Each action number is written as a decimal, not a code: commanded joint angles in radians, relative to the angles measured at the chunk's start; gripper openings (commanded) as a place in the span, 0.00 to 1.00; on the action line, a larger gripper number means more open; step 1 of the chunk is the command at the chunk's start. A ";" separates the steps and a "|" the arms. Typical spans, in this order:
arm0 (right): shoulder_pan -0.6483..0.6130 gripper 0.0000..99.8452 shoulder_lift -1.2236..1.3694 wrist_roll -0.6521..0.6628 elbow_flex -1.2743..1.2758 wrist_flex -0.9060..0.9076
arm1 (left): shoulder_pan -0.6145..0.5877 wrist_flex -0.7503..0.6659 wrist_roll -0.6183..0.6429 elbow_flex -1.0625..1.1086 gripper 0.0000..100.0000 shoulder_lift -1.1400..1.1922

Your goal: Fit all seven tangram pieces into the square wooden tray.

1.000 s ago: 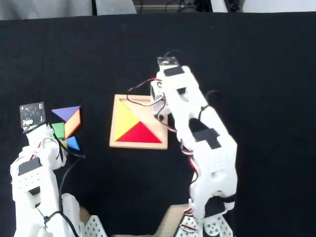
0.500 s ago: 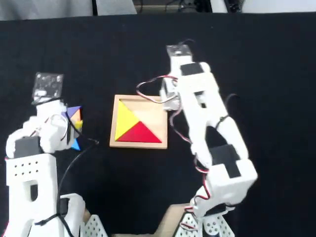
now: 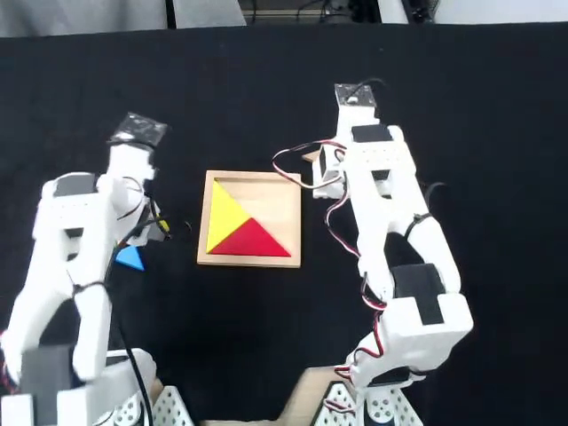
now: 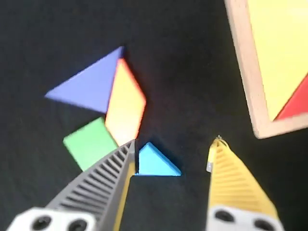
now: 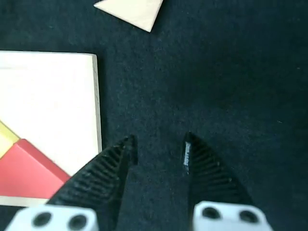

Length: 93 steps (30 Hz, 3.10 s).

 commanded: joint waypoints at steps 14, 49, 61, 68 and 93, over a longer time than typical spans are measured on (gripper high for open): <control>0.014 0.17 -0.062 0.008 0.005 -0.049 | -0.090 -0.060 -0.272 -0.302 0.25 0.347; 0.012 0.17 -0.061 0.008 0.044 -0.103 | -0.070 0.109 -0.657 -0.433 0.25 0.571; 0.012 0.17 -0.061 0.008 0.044 -0.104 | -0.068 0.253 -0.621 -0.651 0.16 0.674; 0.012 0.17 -0.061 0.008 0.044 -0.104 | -0.068 0.261 -0.626 -0.647 0.06 0.674; 0.018 0.17 -0.061 0.009 0.044 -0.101 | -0.001 0.120 -0.578 -0.539 0.22 0.674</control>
